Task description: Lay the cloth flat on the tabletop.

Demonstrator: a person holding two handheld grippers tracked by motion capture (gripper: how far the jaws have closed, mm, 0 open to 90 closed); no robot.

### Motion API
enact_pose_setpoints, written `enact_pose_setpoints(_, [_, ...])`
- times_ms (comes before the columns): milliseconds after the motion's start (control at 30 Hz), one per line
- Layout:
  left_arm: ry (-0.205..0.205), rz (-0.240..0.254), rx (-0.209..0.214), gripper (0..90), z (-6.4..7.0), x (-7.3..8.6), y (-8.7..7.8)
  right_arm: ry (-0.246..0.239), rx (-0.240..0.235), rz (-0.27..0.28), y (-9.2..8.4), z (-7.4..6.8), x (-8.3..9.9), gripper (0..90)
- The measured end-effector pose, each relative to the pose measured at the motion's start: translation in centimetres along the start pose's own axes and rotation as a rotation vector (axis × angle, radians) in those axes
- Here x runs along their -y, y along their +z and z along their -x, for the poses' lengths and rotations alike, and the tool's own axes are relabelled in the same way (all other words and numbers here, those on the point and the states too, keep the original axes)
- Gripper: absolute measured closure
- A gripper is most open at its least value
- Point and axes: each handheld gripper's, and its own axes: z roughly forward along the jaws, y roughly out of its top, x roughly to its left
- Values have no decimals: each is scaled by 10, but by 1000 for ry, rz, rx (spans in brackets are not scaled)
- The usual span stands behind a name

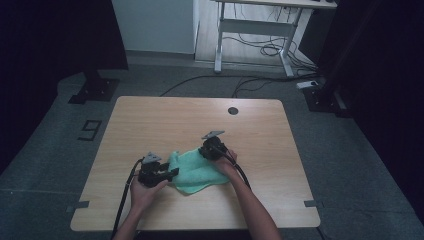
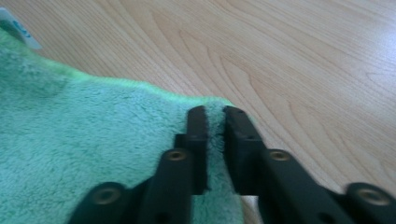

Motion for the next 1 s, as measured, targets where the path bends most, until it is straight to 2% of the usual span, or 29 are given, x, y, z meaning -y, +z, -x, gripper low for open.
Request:
enact_pose_setpoints(100, [9,3,1,463,2,-1,0,-9,12,8,-2,0,-1,850])
enact_pose_setpoints(133, [13,8,1,463,4,-1,-1,-2,7,28,-5,0,-1,853])
enact_pose_setpoints(200, [25,25,6,464,8,-3,-5,52,0,98,-21,5,-4,856])
enact_pose_setpoints(233, [25,25,6,465,8,-3,-5,52,0,98,-21,5,-4,856])
enact_pose_setpoints(300, [29,38,21,465,13,-4,-9,57,36,124,-34,9,-6,856])
enact_pose_setpoints(367, [37,40,20,466,15,-5,-10,59,54,127,-38,12,-6,855])
enact_pose_setpoints(467, [64,41,32,468,23,-6,-10,95,78,130,-46,24,-2,854])
enact_pose_setpoints(500, [83,30,45,469,28,-6,-8,119,94,127,-49,32,1,853])
enact_pose_setpoints(533, [83,30,45,468,28,-6,-8,119,94,127,-49,32,1,853])
enact_pose_setpoints(567, [97,17,53,467,31,-5,-4,134,107,128,-53,38,5,853])
enact_pose_setpoints(600, [117,-14,52,464,35,-3,3,140,107,130,-53,39,6,853])
enact_pose_setpoints(633, [128,-37,48,459,37,-1,8,143,109,129,-54,41,7,853])
enact_pose_setpoints(667, [128,-37,48,446,37,-1,8,143,109,129,-54,41,7,853])
enact_pose_setpoints(767, [156,-110,14,414,43,4,20,150,118,137,-55,44,9,852])
enact_pose_setpoints(867, [160,-135,-10,404,45,10,24,141,126,139,-56,44,12,852])
enact_pose_setpoints(1000, [157,-159,-30,389,44,15,22,146,131,137,-57,48,16,852])
